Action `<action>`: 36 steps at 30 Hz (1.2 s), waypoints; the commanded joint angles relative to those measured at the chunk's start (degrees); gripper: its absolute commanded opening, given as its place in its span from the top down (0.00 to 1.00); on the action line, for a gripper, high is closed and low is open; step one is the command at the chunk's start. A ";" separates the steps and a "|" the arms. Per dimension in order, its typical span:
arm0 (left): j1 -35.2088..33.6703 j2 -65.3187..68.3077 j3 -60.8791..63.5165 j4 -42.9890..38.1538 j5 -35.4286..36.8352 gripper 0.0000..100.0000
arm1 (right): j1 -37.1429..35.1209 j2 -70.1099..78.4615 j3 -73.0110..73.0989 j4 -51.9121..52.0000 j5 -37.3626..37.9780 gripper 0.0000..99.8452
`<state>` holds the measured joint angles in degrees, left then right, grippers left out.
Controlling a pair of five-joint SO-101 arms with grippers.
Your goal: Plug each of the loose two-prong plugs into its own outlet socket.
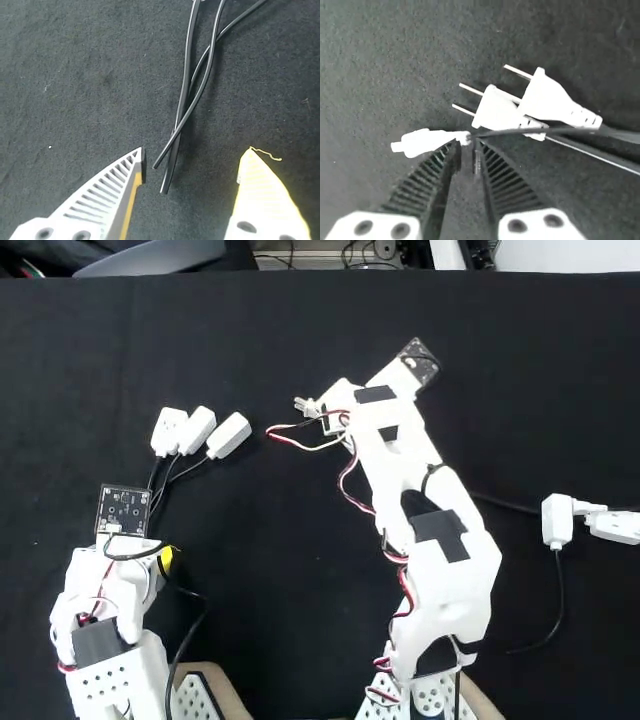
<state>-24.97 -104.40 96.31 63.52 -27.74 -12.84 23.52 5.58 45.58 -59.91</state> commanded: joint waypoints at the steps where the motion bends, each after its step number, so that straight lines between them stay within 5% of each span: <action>1: -0.40 -0.18 1.01 -1.32 0.35 0.70 | 0.62 -1.01 -2.24 -0.26 1.76 0.99; 11: -0.40 -0.18 1.01 -1.32 0.35 0.70 | -0.09 -1.01 -8.48 9.23 1.23 0.99; 18: -0.40 -0.18 1.01 -1.32 0.35 0.70 | -7.12 -0.48 -10.24 8.70 -2.37 0.98; 28: -0.40 -0.18 1.01 -1.32 0.35 0.70 | -8.97 3.03 -9.80 6.86 -7.47 0.64; 36: -0.48 -0.18 1.01 -1.32 0.35 0.70 | -5.63 6.02 -10.15 3.78 -9.32 0.73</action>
<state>-24.97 -104.40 96.31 63.52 -27.74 -20.92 29.76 -1.98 51.65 -68.79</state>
